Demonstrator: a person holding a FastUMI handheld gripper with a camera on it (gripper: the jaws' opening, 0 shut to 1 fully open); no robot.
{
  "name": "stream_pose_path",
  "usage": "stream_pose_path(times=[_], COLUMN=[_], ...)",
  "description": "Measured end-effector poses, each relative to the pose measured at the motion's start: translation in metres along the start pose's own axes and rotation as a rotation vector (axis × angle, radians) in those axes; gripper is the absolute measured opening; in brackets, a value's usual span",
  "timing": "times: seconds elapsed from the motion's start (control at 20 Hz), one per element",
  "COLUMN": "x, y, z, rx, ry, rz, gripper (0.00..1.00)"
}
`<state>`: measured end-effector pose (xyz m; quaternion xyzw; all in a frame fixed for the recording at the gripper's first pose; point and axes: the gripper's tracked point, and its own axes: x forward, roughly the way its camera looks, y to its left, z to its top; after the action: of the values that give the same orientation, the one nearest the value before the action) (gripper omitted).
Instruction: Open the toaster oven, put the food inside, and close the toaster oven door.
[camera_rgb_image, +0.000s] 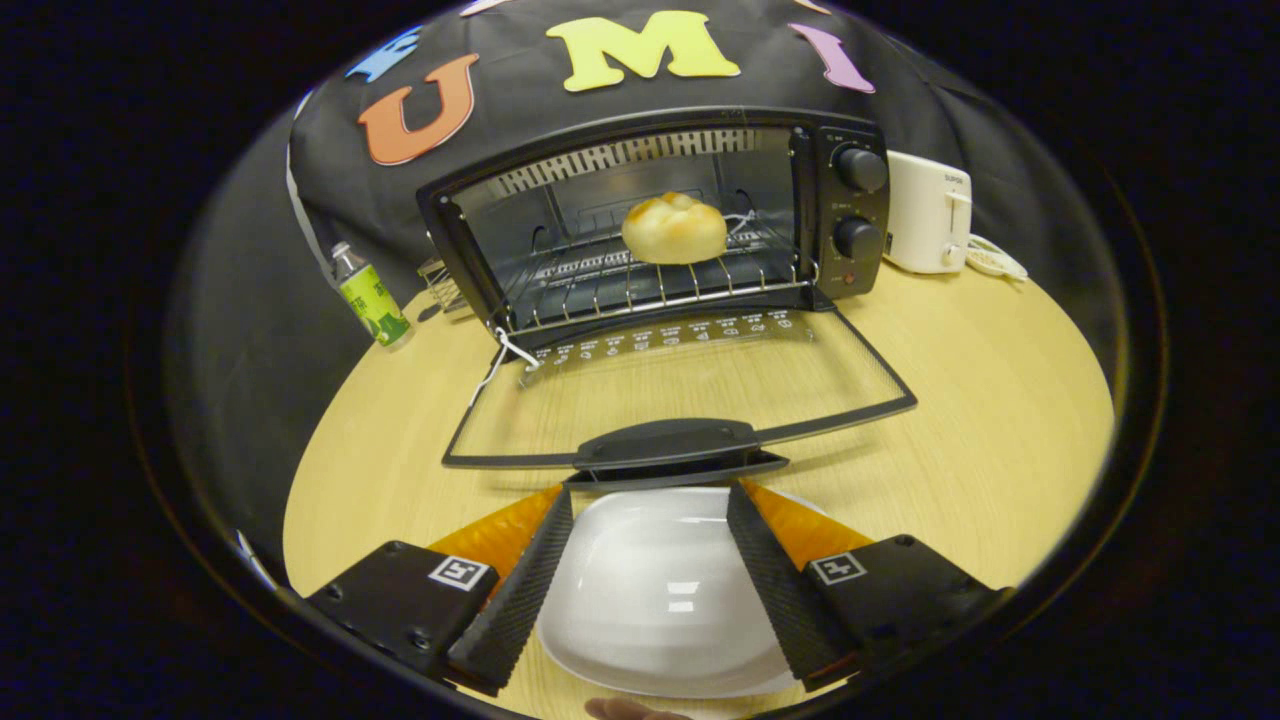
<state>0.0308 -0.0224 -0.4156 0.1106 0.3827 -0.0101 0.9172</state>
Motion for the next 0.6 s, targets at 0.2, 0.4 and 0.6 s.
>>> stream_pose_path(times=[0.2, 0.4, 0.6], x=[0.000, -0.007, -0.021], y=[0.002, 0.004, 0.008], z=[0.004, 0.008, 0.025], rx=[0.035, 0.012, -0.003], ry=[0.018, 0.003, -0.026], rz=[-0.032, -0.050, -0.061], gripper=[1.00, 1.00, 1.00])
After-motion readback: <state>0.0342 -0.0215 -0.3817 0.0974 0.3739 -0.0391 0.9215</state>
